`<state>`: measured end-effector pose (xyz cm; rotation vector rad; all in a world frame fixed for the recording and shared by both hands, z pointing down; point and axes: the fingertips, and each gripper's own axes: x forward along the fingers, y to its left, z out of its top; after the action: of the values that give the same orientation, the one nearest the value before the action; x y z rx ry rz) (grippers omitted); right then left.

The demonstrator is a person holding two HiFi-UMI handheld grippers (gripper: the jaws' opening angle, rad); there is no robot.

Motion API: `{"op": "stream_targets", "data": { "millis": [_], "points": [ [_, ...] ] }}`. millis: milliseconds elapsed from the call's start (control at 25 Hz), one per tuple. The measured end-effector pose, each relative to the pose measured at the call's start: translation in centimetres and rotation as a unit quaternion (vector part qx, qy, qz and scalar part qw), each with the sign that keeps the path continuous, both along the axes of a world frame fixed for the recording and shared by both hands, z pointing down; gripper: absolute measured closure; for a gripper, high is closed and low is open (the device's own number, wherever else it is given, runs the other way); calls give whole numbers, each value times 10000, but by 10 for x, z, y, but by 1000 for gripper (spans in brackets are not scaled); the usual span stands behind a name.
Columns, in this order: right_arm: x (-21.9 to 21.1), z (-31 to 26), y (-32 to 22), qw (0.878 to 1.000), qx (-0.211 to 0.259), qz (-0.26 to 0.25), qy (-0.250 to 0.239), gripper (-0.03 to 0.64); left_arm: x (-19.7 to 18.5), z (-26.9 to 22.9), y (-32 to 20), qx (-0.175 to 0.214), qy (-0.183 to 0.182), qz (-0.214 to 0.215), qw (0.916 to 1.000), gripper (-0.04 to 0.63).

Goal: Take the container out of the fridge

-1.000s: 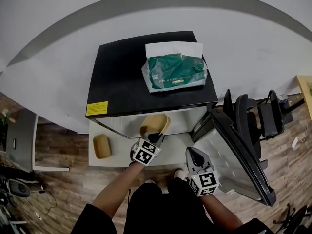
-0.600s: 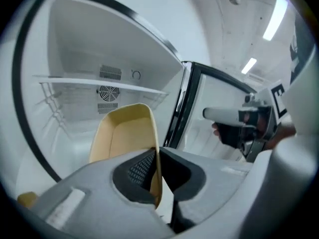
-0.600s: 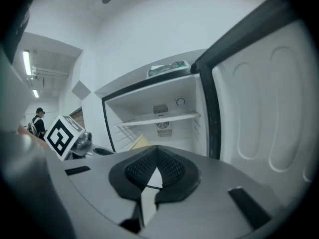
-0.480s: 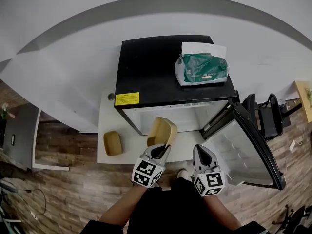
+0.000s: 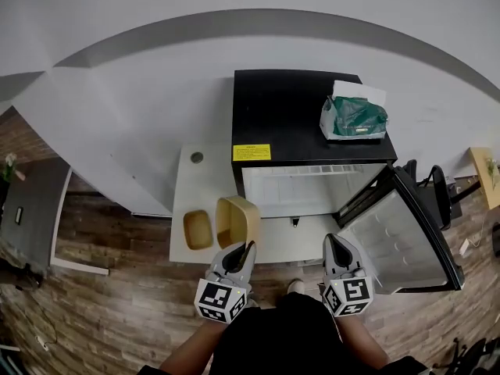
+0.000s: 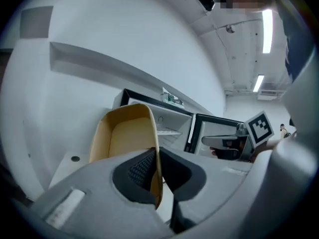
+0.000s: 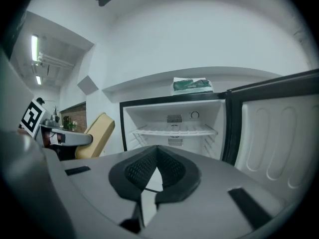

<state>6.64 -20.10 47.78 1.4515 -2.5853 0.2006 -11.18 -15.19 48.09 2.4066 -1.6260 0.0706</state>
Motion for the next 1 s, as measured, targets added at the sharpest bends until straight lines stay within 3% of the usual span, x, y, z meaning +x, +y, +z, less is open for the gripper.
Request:
{"op": "stream_targets", "data": {
  "millis": [360, 840, 1000],
  "points": [
    [-9, 6, 13, 9993, 140, 214, 271, 617, -68, 6, 25, 273, -49, -481, 9985, 569],
    [-26, -4, 10, 9985, 347, 14, 431, 617, -109, 3, 33, 370, -79, -785, 9962, 569],
    [-29, -5, 9, 9994, 272, 24, 231, 617, -113, 2, 32, 392, -126, -804, 9959, 569]
  ]
}}
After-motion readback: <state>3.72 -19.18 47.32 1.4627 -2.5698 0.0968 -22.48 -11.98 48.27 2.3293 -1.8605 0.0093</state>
